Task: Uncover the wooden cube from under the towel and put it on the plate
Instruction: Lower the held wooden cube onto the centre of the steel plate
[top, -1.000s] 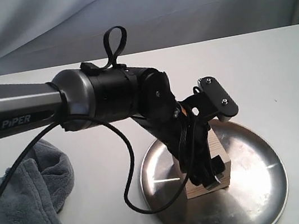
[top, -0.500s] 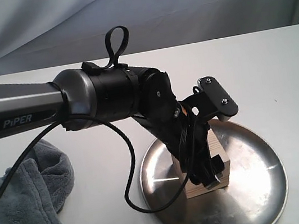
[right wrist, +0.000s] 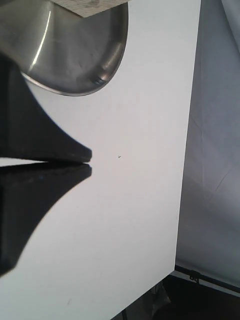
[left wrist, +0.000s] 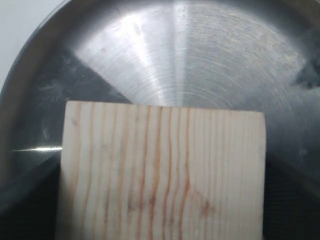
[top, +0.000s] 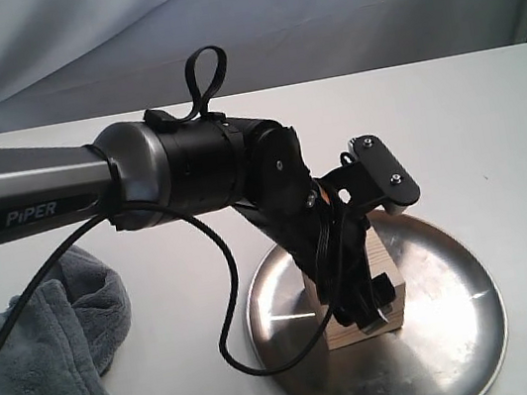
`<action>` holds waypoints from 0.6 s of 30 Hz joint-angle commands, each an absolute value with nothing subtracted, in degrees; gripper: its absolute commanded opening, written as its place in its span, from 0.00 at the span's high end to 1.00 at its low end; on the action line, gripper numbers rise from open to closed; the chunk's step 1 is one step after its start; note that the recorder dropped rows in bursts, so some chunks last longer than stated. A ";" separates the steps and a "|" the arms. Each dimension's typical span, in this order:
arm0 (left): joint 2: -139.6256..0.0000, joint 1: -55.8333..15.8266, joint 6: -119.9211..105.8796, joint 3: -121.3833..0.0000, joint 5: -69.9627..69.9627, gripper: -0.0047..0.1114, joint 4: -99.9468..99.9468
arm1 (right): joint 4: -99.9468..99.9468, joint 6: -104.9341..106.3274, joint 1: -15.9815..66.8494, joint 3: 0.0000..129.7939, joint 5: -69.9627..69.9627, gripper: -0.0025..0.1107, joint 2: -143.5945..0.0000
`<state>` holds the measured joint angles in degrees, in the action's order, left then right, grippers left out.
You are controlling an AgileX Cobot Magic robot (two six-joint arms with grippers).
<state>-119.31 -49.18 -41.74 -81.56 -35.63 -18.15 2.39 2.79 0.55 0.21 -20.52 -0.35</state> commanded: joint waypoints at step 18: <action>-111.69 -49.26 -38.98 -82.26 -39.17 0.06 -14.83 | 2.12 2.98 0.66 0.00 -19.99 0.98 0.00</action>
<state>-114.56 -49.18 -39.46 -81.90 -38.20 -15.03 2.39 2.79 0.55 0.21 -20.52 -0.35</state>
